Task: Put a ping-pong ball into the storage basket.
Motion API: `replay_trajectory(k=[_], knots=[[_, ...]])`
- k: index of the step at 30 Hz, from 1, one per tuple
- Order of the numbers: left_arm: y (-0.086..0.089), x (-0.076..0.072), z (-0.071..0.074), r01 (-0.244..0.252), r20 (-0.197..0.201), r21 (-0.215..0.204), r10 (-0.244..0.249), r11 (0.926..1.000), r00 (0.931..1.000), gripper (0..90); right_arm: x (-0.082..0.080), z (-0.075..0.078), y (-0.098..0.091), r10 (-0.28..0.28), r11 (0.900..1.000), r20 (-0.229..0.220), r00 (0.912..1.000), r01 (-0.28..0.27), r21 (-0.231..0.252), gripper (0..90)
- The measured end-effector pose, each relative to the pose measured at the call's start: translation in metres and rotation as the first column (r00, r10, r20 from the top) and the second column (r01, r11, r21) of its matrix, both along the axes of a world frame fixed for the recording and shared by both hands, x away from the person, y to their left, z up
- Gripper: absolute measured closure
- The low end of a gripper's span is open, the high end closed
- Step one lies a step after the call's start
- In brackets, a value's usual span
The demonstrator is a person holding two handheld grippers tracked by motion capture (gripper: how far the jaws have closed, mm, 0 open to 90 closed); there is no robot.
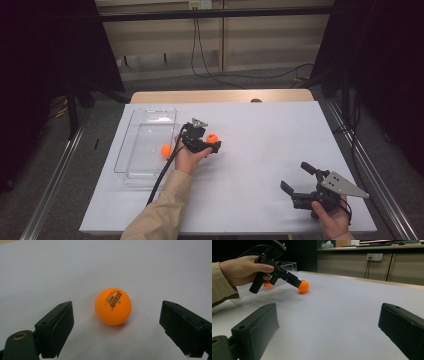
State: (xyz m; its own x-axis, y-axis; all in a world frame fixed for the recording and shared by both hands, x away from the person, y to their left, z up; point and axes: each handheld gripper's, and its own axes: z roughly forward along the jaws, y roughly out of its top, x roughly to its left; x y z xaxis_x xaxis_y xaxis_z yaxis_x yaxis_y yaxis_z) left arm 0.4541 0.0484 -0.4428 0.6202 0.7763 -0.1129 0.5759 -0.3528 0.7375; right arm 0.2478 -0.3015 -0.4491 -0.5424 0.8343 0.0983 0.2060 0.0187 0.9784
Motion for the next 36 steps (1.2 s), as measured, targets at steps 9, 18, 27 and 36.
replay_trajectory(k=[9, 18, 27, 36], knots=[[-0.001, 0.003, -0.003, -0.004, 0.002, -0.007, 0.004, 1.0000, 1.0000, 13.2, 0.000, 0.000, 0.000, 0.000, 1.0000, 0.000, 1.0000, 0.000, 0.000, 2.1], [-0.002, 0.006, -0.007, -0.004, -0.004, -0.015, 0.003, 0.9999, 1.0000, 16.3, 0.000, 0.000, 0.000, 0.000, 1.0000, -0.001, 1.0000, 0.000, 0.000, 2.1], [-0.002, 0.007, -0.009, -0.003, 0.008, -0.021, 0.003, 0.9998, 1.0000, 20.6, 0.000, 0.000, 0.000, 0.001, 1.0000, 0.000, 1.0000, -0.001, 0.000, 2.1], [-0.003, 0.008, -0.010, -0.002, 0.015, -0.021, 0.002, 0.9998, 0.9999, 24.6, 0.000, 0.000, 0.000, 0.000, 1.0000, -0.001, 1.0000, 0.000, 0.001, 2.1]])
